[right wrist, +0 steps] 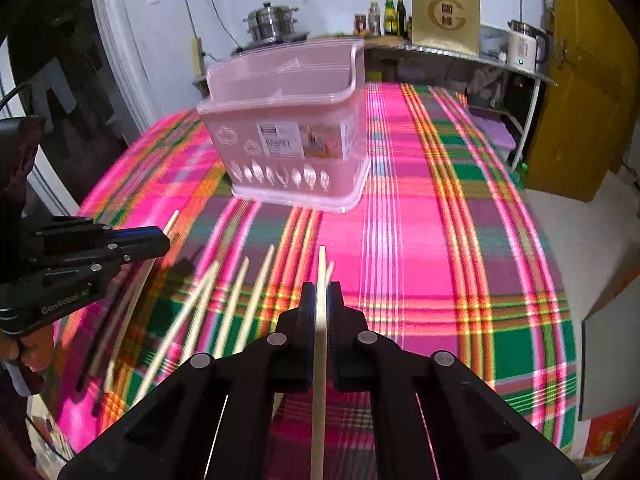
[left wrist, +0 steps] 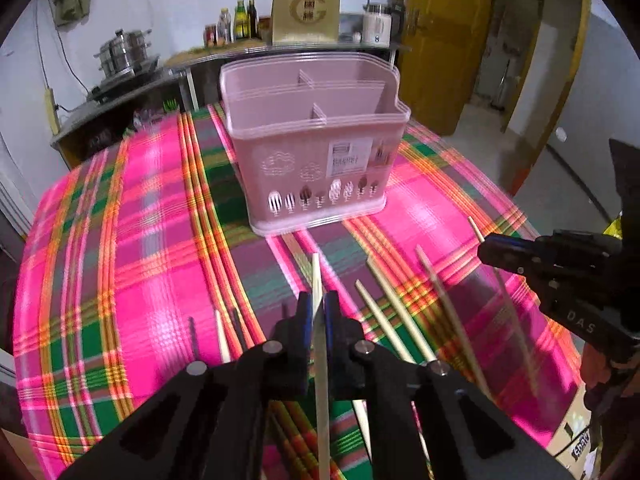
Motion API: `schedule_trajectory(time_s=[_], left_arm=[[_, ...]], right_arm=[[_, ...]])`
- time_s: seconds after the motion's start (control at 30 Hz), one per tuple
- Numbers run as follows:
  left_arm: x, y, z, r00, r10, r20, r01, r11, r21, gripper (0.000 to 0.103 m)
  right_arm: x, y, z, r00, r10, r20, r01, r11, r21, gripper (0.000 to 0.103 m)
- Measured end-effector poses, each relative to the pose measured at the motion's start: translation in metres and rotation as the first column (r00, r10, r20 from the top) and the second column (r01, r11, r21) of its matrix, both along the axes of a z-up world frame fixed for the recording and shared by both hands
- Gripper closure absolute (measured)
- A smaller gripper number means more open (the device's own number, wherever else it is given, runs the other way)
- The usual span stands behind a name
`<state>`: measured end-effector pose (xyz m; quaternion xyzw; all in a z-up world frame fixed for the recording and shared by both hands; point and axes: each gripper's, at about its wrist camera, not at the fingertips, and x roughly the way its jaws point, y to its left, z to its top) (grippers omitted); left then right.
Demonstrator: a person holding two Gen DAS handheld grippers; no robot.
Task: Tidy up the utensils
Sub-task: 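Lift and carry the held chopsticks with both tools over the pink basket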
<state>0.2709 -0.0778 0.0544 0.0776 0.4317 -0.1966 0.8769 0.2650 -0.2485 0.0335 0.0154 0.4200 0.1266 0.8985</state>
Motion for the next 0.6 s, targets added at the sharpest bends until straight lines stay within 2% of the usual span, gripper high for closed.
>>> schedule_trajectory(time_s=[0.27,0.6], left_arm=[[-0.021,0.019,0.057,0.993,0.017,0.119,-0.009,0.997,-0.073,0.097],[-0.034,0.028,0.083,0.984,0.04,0.173,-0.022,0.994,-0.103,0.097]], right_arm=[[-0.019,-0.005,0.047,0.992,-0.018,0.124,0.016,1.0,0.023,0.098],[-0.036,-0.002,0.081,0.977,-0.018,0.215,0.013,1.0,0.024,0.098]])
